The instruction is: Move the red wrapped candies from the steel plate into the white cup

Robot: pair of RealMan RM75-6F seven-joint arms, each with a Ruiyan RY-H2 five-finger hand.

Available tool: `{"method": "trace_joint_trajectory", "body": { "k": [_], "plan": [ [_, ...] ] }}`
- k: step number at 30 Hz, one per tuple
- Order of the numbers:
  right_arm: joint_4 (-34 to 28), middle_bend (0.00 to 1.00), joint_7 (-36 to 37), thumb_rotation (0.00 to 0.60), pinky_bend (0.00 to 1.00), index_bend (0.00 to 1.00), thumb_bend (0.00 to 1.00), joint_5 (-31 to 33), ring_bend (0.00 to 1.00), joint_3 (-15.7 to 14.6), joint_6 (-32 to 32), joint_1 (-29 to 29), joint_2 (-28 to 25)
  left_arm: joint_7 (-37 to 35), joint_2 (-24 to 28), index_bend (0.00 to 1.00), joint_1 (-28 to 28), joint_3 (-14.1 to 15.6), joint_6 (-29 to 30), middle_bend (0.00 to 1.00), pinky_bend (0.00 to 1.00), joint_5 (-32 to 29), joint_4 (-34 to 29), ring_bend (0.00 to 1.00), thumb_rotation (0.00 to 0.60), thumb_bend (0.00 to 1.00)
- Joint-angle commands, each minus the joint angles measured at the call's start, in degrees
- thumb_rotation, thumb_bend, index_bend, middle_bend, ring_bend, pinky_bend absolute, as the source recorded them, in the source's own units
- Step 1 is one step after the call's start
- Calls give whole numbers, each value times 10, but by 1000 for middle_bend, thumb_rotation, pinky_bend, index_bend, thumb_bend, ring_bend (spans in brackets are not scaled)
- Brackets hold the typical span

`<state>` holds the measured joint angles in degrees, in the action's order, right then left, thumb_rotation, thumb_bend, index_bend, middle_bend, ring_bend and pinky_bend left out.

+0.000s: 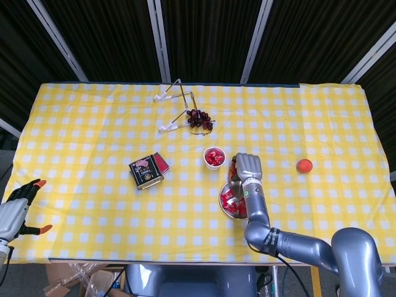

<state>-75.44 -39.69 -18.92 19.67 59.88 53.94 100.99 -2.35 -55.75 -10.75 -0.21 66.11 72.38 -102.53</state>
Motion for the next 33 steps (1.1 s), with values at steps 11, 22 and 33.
{"method": "trace_joint_trajectory", "body": {
  "k": [11,22,33],
  "plan": [
    [-100,806,3,600,947,669,482,-36,960,36,47,-6,-74,1,0,0,0,0,0,0,0,0,-1,0,600,87],
    [-151,806,-10,600,947,669,482,-37,960,64,55,21,-102,0,0,0,-3,-1,-4,0,0,-1,0,0,600,86],
    [-106,806,-11,600,947,669,483,-17,960,59,33,54,-66,-11,4,0,-6,0,-14,0,0,-2,1,0,600,86]
  ]
}}
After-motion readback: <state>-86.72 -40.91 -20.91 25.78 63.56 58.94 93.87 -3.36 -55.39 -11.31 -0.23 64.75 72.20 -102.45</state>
